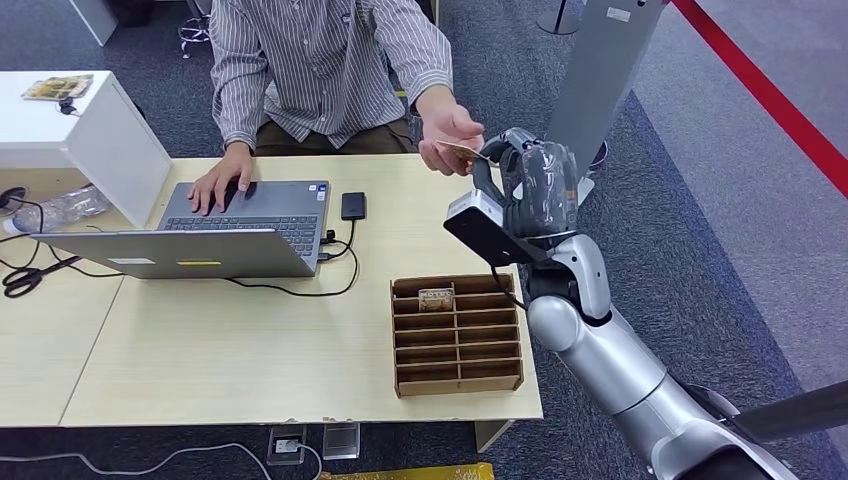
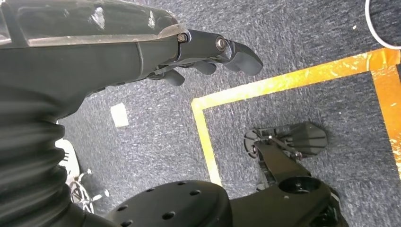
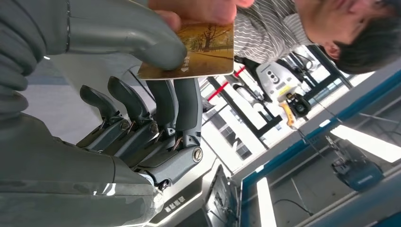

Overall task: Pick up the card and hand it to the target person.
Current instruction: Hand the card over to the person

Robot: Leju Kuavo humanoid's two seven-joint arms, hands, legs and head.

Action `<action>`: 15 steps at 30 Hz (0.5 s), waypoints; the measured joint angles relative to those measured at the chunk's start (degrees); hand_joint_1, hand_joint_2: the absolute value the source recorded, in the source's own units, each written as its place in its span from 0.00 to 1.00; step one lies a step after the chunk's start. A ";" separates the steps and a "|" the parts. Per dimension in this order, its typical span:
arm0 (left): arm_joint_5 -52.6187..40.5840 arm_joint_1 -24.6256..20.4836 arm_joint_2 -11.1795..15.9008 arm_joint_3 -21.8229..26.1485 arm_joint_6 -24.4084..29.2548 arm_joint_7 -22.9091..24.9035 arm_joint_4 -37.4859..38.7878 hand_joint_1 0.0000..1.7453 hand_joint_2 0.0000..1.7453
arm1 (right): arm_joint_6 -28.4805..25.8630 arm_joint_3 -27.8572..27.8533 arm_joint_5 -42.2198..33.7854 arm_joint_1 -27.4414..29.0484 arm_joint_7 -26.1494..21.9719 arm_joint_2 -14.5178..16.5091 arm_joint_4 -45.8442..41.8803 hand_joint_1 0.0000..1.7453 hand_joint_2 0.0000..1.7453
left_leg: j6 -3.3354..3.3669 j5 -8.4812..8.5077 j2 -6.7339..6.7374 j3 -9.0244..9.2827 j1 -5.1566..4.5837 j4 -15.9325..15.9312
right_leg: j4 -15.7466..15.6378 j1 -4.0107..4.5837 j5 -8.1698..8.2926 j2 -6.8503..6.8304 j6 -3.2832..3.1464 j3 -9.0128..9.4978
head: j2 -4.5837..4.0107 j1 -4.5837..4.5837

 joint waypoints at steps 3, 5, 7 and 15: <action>0.06 0.11 0.00 -0.20 -0.03 0.00 0.00 0.00 0.75 | -0.31 0.14 0.20 -0.06 -0.03 0.78 2.64 0.46 1.00 | 0.00 0.00 0.00 0.00 0.00 0.00 | 0.00 0.00 0.00 0.00 0.00 -0.01 | 0.00 -0.01; 0.13 0.21 0.00 -0.28 -0.16 -0.08 0.00 0.00 0.75 | -0.45 0.22 0.14 -0.05 -0.13 1.19 3.94 0.00 1.00 | 0.00 0.00 0.00 0.00 0.00 0.00 | 0.00 0.00 0.00 0.00 0.00 0.00 | 0.00 0.02; -0.06 0.25 0.00 -0.36 -0.46 -0.11 0.00 0.00 0.50 | -0.52 0.28 -0.04 -0.05 -0.30 1.54 4.99 0.00 1.00 | 0.00 0.00 0.00 0.00 0.00 0.00 | 0.00 0.00 0.00 0.00 0.00 0.00 | -0.01 0.03; 0.46 0.40 0.00 -0.72 0.33 0.20 0.00 0.00 0.00 | -0.85 0.32 -4.02 0.84 -0.45 2.11 6.36 0.00 1.00 | 0.00 0.00 0.01 0.04 0.00 0.00 | 0.00 0.00 0.00 0.01 0.00 -0.02 | 0.00 0.01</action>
